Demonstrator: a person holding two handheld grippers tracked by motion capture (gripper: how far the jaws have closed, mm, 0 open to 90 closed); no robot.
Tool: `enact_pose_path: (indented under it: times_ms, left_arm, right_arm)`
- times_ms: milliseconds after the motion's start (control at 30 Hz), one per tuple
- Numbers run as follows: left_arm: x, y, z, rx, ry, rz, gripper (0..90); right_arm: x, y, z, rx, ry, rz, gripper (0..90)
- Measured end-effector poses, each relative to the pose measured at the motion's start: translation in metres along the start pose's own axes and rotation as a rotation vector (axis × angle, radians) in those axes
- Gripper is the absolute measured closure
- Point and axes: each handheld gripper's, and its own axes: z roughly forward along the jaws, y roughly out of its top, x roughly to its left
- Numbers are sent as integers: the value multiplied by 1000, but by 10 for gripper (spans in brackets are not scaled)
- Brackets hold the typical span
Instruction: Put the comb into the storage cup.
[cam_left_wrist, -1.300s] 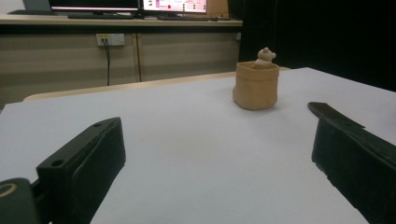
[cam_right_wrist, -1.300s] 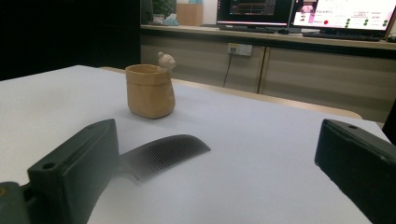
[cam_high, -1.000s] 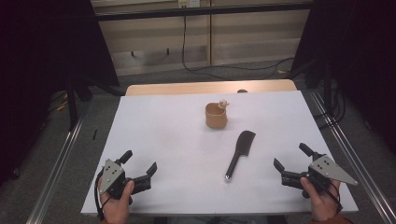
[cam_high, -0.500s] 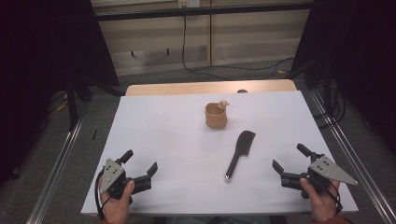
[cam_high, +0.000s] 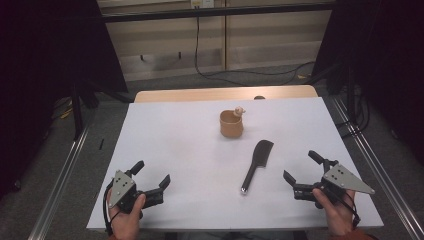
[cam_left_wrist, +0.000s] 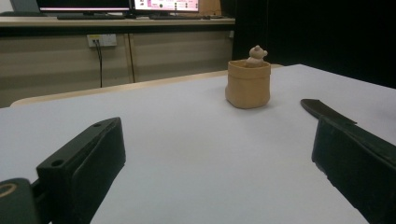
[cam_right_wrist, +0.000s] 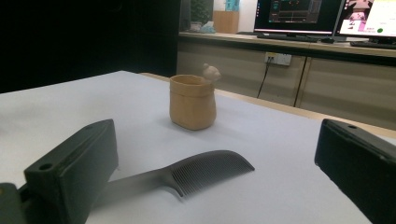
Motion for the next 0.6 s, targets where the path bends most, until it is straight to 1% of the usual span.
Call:
enact_pose_path:
  times_ms: [33,67,100,200,300,333,367,400,433,467,500,600]
  left_arm:
    - [0,0,0,-1,0,-1,28]
    - [0,0,0,-1,0,-1,28]
    - [1,0,0,1,2,3,28]
    - [0,0,0,0,1,2,28]
    - [-1,0,1,1,-3,3,29]
    - [-1,0,1,1,-3,3,29]
    - [-1,0,1,2,-5,5,29]
    - [-1,0,1,2,-5,5,29]
    - [0,0,1,1,-2,8,29]
    - [0,0,1,1,-2,8,29]
    - [-1,0,2,1,-4,6,29]
    - [-1,0,2,7,-11,16,28]
  right_arm:
    - [1,0,2,2,4,-10,0]
    - [1,0,2,2,4,-10,0]
    - [3,1,5,10,14,-18,0]
    - [8,2,12,16,31,-12,0]
    - [12,3,18,15,70,-17,0]
    - [12,3,18,15,70,-17,0]
    - [15,4,22,13,94,-19,0]
    - [15,4,22,13,94,-19,0]
    - [18,5,27,11,105,-27,0]
    - [19,5,29,10,101,-38,0]
    - [19,5,29,10,101,-38,0]
    - [22,6,37,20,110,-53,0]
